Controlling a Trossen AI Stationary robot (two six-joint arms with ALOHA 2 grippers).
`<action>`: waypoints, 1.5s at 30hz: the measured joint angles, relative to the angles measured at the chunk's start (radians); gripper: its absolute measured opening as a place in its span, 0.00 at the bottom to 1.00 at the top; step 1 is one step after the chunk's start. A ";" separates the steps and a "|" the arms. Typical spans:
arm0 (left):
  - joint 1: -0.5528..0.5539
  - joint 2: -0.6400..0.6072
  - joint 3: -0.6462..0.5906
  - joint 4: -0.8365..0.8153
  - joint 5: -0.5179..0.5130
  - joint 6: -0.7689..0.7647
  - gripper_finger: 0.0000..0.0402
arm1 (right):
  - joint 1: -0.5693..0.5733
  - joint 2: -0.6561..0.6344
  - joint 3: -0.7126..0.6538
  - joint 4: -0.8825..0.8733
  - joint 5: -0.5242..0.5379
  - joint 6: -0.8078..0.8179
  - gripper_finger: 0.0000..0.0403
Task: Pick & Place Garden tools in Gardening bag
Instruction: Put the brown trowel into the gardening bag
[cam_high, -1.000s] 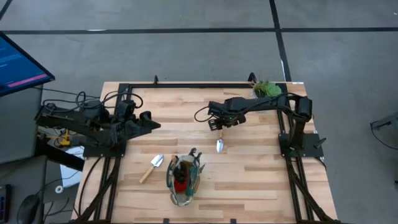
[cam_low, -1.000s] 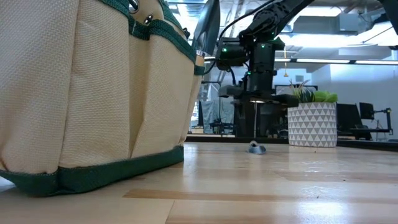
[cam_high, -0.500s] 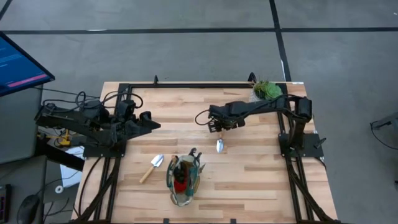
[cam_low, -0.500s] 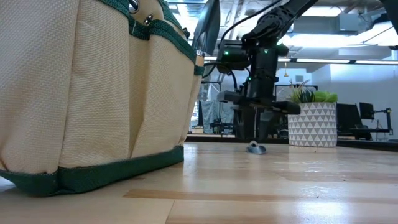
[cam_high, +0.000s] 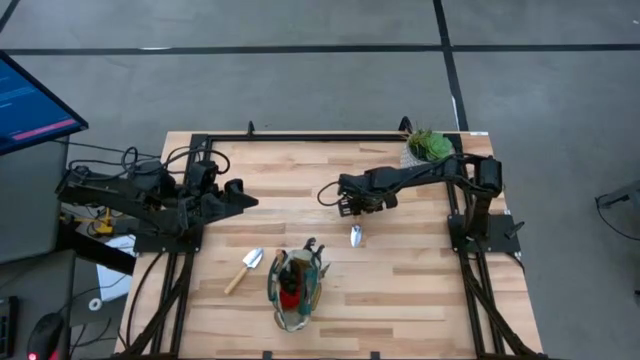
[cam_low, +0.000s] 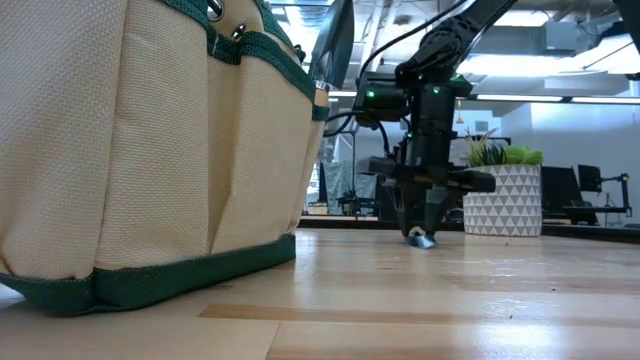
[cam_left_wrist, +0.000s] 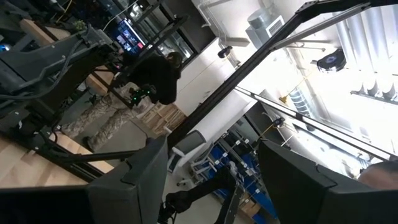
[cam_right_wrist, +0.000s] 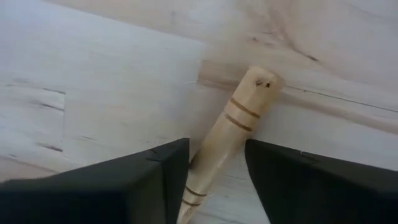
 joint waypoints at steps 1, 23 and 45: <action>0.000 0.000 0.000 0.000 0.000 0.000 0.54 | 0.000 0.000 0.000 -0.006 0.000 -0.001 0.34; 0.000 0.000 0.000 0.001 -0.003 0.000 0.54 | 0.096 -0.210 0.069 0.067 0.131 -0.387 0.13; 0.000 0.000 0.000 0.023 -0.094 0.040 0.54 | 0.771 -0.492 0.070 0.722 0.522 -0.920 0.14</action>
